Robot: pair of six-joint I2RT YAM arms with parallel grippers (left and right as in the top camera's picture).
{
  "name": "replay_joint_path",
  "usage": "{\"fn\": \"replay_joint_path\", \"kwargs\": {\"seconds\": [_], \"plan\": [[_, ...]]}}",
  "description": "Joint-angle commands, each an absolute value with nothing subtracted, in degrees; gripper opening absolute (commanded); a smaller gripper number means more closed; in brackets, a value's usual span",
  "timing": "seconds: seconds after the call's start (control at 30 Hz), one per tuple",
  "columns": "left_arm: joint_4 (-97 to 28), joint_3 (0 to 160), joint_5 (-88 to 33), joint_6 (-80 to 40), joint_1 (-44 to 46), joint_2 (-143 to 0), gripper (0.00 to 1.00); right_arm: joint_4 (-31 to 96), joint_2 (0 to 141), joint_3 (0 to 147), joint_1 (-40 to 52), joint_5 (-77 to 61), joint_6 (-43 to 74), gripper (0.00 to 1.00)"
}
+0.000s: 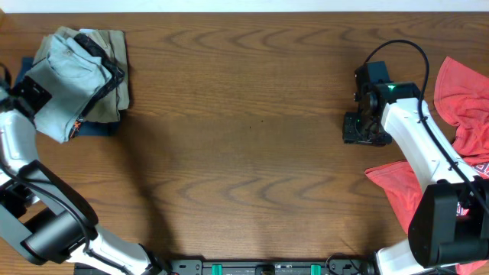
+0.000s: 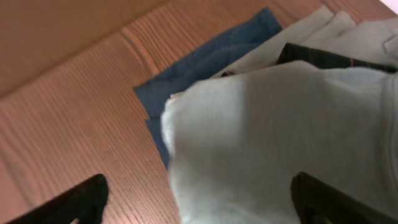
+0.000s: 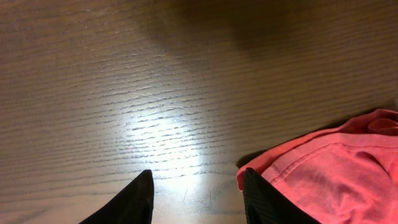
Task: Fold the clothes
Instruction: 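Place the blue shirt on top of the clothes stack, release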
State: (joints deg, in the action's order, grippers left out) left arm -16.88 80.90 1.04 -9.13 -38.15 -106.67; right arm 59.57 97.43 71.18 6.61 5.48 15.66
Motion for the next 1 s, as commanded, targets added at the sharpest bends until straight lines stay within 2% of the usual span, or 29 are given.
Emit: {"fn": "replay_joint_path", "kwargs": {"seconds": [0.0,0.13,0.3,0.5,0.67,0.77,0.97], "plan": [[-16.9,81.6,-5.2,-10.2,-38.7,-107.0,0.98,59.6,97.1,71.6,6.3,6.2,14.7,0.45],[-16.8,81.6,-6.5,-10.2,-38.6,-106.5,0.98,59.6,97.1,71.6,6.2,6.2,14.3,0.46],[-16.6,81.6,-11.4,-10.2,-36.3,-105.4,0.98,58.8,97.1,71.6,6.2,6.2,14.3,0.52],[-17.8,81.6,-11.6,-7.2,-27.0,-105.1,0.98,53.8,97.1,71.6,5.9,1.0,14.2,0.76],[-20.6,81.6,-11.3,-4.6,-15.0,-105.1,0.98,47.8,97.1,71.6,6.0,-6.3,10.0,0.9],[-25.0,81.6,-10.9,-4.1,-8.5,-105.1,0.97,46.2,97.1,71.6,5.9,-6.7,8.6,0.99],[-42.9,81.6,-10.9,-4.1,-0.4,-105.1,0.98,47.4,97.1,71.6,5.9,-6.7,5.8,0.99]]}}
